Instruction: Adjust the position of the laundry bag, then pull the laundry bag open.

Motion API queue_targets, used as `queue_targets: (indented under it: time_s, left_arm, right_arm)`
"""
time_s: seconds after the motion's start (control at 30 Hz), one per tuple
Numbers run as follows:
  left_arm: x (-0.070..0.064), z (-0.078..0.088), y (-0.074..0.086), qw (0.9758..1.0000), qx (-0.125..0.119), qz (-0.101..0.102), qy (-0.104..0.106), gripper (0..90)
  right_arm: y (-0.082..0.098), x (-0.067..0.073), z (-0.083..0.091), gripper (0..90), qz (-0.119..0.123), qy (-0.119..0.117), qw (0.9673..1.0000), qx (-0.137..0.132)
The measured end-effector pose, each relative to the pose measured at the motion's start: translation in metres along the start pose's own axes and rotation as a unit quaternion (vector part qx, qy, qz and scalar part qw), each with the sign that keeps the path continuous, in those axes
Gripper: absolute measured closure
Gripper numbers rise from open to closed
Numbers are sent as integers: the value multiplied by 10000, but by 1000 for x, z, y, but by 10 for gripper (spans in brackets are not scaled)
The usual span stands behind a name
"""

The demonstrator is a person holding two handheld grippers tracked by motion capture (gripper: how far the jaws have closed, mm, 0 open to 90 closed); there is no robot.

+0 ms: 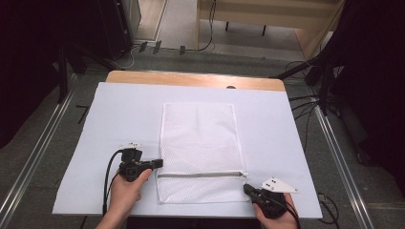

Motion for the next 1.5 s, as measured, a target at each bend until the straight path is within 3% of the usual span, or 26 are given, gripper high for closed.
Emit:
queue_targets:
  time_s: [0.23, 0.57, 0.6, 0.73, 0.8, 0.83, 0.9, 1.0, 1.1, 1.2, 1.3, 1.4, 1.5]
  left_arm:
    - [2, 5, 4, 9999, -14, -46, -123, 900]
    - [5, 8, 6, 9998, -63, -44, -156, 894]
    - [5, 9, 7, 9996, -114, -89, -226, 868]
    - [4, 13, 7, 9989, -349, -171, -245, 608]
    - [4, 15, 6, 9983, -478, -164, -303, 537]
    - [3, 17, 6, 9971, -608, -192, -425, 512]
    - [1, 20, 6, 9958, -716, -211, -538, 479]
    - [-4, 23, 4, 9939, -887, -252, -608, 463]
    - [-10, 25, 2, 9929, -976, -333, -589, 455]
    - [-28, 25, -1, 9912, -1081, -590, -486, 445]
    - [-40, 21, -3, 9911, -1060, -726, -334, 439]
    - [-48, 16, -6, 9913, -1022, -797, -230, 435]
    - [-65, 5, -11, 9913, -931, -928, -6, 433]
  right_arm:
    - [4, 15, 2, 897, 279, 29, 9996, 48]
    - [5, 16, 1, 897, 289, -53, 9996, 62]
    - [5, 16, 1, 896, 300, -60, 9995, 56]
    - [4, 15, 1, 891, 277, -76, 9996, 53]
    - [4, 14, 1, 857, 246, -106, 9996, 27]
    - [4, 13, 0, 677, 243, -34, 9997, -90]
    - [4, 14, 0, 547, 274, 257, 9991, -211]
    - [3, 15, -3, 485, 268, 383, 9987, -219]
    - [3, 17, -6, 499, 325, 417, 9984, -199]
    - [4, 20, -7, 540, 400, 388, 9983, -193]
    - [4, 23, -8, 618, 513, 385, 9978, -194]
    - [4, 24, -9, 671, 473, 351, 9981, -190]
    - [3, 24, -9, 849, 461, 295, 9983, -185]
Point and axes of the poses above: each handheld gripper's, and its own axes: z roughly backward along the jaws, y roughly out of its underside, x roughly to its left, the point moved 1 cm from there along -z, roughly forward along the jaws, and after that the axes turned 5 degrees about -z, right-handed, at the moved point
